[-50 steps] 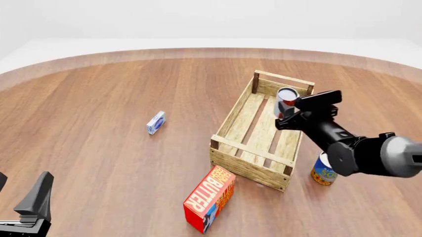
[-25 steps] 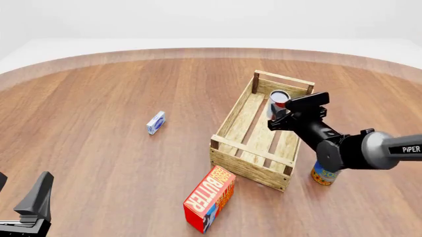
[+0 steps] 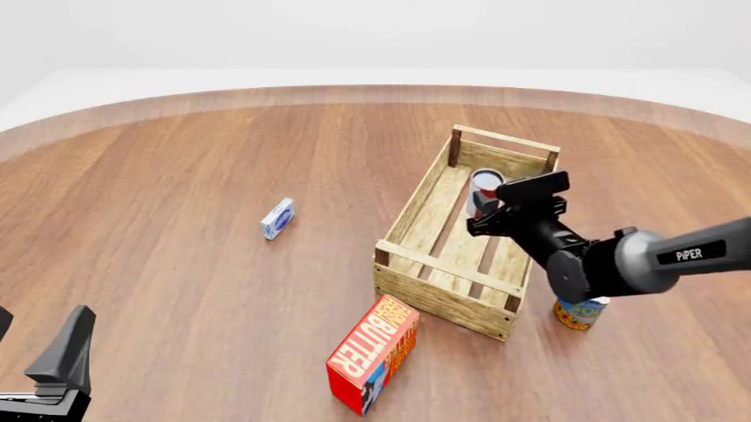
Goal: Pick up the tomato sauce, and put it in the wooden tray.
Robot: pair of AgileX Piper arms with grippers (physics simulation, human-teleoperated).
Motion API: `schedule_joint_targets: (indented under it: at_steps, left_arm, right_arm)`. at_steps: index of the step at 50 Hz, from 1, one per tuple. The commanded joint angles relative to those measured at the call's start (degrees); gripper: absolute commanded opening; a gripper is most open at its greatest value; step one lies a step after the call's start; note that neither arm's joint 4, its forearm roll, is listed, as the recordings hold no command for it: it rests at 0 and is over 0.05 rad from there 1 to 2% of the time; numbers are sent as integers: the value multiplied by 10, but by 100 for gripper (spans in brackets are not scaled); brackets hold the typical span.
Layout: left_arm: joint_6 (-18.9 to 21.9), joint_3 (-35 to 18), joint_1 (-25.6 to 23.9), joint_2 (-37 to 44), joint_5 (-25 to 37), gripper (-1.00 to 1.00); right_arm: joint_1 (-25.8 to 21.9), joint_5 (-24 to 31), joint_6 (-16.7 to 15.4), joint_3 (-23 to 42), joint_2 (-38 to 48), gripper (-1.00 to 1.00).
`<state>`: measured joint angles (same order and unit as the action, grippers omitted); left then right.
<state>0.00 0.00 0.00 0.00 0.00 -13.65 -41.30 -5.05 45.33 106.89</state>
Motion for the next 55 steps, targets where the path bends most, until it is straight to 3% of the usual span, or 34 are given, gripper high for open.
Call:
schedule_joint_targets:
  at_steps: [1, 55]
  left_arm:
    - [0, 0, 0, 0, 0, 100]
    - [0, 0, 0, 0, 0, 100]
  right_arm:
    - [0, -6, 12, 13, 19, -100]
    - [3, -13, 18, 47, 79, -100]
